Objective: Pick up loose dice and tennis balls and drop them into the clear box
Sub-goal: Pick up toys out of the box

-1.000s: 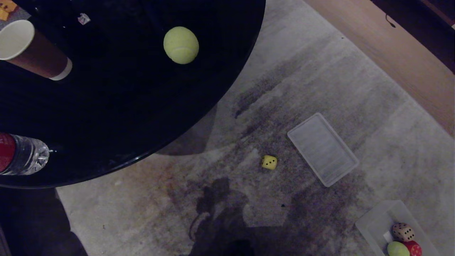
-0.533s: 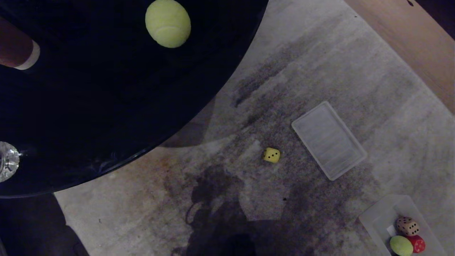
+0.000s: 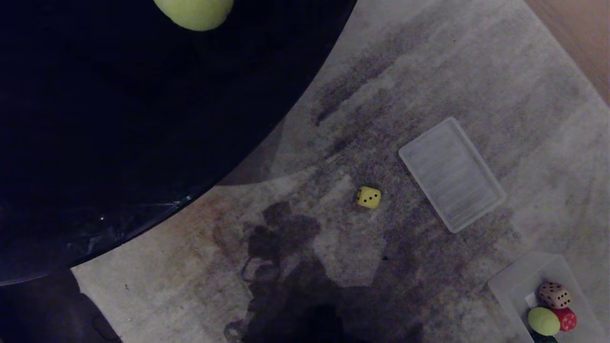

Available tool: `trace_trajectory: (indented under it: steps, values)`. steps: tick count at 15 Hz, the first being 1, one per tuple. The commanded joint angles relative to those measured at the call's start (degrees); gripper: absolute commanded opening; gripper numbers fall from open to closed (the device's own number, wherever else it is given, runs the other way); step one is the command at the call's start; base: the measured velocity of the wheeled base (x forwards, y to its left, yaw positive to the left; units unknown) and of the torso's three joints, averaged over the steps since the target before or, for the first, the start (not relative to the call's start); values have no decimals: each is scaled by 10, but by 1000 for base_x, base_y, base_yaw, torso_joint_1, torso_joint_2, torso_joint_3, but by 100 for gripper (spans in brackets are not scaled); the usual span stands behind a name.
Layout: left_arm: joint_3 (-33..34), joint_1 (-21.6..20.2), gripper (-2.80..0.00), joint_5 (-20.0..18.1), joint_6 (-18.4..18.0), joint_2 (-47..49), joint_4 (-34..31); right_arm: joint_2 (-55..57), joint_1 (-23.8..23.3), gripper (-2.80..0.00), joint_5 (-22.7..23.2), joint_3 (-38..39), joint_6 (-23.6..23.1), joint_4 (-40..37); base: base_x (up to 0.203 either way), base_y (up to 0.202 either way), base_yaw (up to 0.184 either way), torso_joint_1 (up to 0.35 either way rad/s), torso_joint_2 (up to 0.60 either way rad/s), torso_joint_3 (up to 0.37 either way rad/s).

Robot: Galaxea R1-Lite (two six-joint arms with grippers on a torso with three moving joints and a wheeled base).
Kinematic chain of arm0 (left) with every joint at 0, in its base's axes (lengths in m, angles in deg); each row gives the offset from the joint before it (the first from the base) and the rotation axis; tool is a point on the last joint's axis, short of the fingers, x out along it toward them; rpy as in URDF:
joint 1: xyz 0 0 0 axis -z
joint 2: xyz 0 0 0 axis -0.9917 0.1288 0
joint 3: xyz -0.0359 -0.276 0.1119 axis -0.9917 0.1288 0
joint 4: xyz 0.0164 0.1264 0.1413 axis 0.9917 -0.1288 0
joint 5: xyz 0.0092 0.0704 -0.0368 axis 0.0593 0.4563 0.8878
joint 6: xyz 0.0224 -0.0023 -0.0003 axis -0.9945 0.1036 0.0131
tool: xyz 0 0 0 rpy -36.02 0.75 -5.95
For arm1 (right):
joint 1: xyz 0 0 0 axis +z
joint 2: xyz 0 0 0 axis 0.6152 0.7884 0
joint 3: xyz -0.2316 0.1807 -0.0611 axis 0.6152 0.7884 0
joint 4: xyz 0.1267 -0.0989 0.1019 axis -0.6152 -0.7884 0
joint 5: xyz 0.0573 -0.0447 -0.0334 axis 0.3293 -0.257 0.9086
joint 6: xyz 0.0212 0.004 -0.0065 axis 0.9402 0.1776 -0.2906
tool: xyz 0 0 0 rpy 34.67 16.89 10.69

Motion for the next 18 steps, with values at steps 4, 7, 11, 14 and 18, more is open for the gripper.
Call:
trace_trajectory:
  steps: [4,7,11,14,18]
  values:
    - [1,0,-280,0,0,1,0,0,0,-280,0,4,0,0,0,0,0,2,3,-154]
    - [1,0,-280,0,0,1,-1,0,0,-280,1,3,0,-4,0,0,0,1,-1,-25]
    - [1,0,-280,0,0,1,-1,16,0,-280,-1,-64,6,-41,0,0,0,0,0,0]
    - [1,0,-280,0,0,0,0,129,0,-280,0,-173,41,-122,0,0,0,0,0,0]
    - [1,0,-280,0,0,1,-1,347,6,-280,31,-232,119,-116,0,0,0,0,0,0]
